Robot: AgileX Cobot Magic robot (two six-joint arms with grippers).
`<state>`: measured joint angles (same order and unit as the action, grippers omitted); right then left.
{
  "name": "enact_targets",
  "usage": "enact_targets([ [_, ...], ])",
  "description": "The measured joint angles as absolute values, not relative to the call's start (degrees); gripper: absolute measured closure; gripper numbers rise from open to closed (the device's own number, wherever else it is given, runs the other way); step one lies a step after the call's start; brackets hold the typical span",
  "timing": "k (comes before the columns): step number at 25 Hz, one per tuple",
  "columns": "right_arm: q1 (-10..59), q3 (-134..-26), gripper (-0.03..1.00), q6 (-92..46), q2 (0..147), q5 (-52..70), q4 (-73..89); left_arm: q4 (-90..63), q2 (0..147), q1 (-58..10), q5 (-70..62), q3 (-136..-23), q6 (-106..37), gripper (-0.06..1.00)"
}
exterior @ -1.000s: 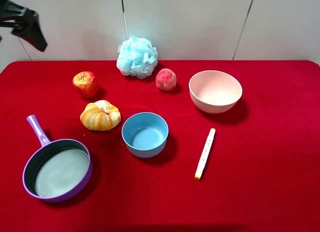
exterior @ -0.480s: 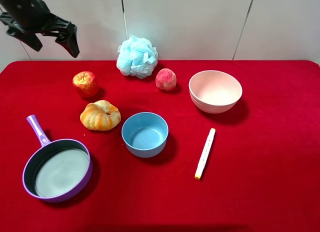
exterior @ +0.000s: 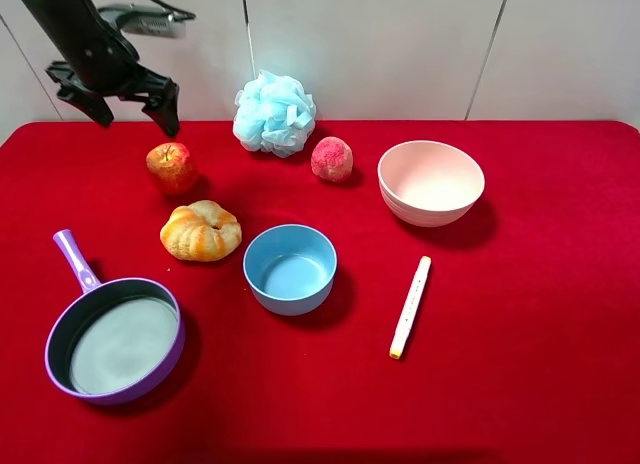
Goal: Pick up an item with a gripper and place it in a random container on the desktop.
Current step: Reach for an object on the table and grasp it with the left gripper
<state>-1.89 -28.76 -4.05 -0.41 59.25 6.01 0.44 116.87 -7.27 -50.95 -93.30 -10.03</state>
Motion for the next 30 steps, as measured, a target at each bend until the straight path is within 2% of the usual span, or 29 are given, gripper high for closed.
enact_targets([
  [30,-1.89,-28.76,0.28,-4.05,-0.41,59.25,6.18,0.68,131.37,-9.94,-39.11,-94.08,-10.08,-0.05],
])
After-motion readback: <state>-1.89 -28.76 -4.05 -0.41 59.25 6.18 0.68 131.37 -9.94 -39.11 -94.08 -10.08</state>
